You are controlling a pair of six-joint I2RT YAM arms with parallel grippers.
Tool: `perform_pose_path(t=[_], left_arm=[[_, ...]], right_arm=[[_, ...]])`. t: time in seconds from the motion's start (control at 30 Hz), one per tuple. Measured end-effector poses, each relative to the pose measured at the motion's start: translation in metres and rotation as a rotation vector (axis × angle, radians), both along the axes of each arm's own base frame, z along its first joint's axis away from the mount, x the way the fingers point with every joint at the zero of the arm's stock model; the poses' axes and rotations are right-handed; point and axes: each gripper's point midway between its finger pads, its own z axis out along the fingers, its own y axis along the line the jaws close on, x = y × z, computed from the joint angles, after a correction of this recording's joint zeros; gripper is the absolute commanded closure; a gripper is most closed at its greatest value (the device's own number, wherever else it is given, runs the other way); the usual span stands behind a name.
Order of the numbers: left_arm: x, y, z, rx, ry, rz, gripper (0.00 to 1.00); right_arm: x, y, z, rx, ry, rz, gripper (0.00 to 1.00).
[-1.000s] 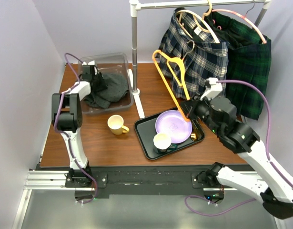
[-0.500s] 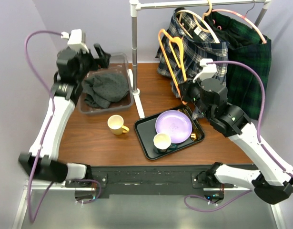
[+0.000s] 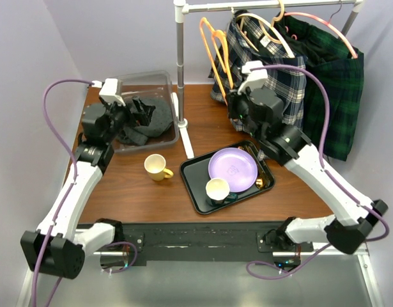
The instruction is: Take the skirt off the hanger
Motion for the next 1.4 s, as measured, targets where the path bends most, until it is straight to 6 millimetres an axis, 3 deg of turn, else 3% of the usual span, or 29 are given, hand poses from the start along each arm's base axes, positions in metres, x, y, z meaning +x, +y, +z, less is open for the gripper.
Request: perform_pose_path(t=[0.2, 0.5, 0.6, 0.63, 0.8, 0.93, 1.03, 1.23, 1.4], left_arm=[[-0.008, 0.005, 0.032, -0.024, -0.113, 0.024, 0.00], [-0.003, 0.006, 0.025, -0.021, -0.095, 0.037, 0.00], [-0.003, 0.007, 0.025, -0.021, -0.096, 0.042, 0.00], [-0.002, 0.007, 0.025, -0.021, -0.095, 0.043, 0.00], [-0.001, 0.008, 0.023, -0.020, -0.091, 0.046, 0.00], [-0.001, 0.009, 0.023, -0.020, -0.091, 0.053, 0.00], [0.000, 0.009, 0.023, -0.019, -0.091, 0.056, 0.00], [0.000, 0.011, 0.023, -0.019, -0.091, 0.064, 0.00], [0.000, 0.011, 0.020, -0.018, -0.086, 0.064, 0.00]], right_arm=[[0.026, 0.017, 0.004, -0.052, -0.036, -0.005, 1.00], [0.049, 0.026, -0.005, -0.113, -0.036, -0.041, 1.00], [0.053, 0.029, -0.009, -0.124, -0.028, -0.044, 0.84], [0.054, 0.029, -0.010, -0.126, -0.027, -0.047, 0.70], [0.054, 0.028, -0.008, -0.115, -0.021, -0.059, 0.52], [0.046, 0.023, -0.005, -0.106, -0.010, -0.054, 0.40], [0.028, 0.012, 0.000, -0.089, 0.001, -0.036, 0.31], [-0.024, -0.026, 0.023, -0.056, -0.018, -0.004, 0.33], [-0.044, -0.058, 0.052, -0.069, -0.095, -0.047, 0.35]])
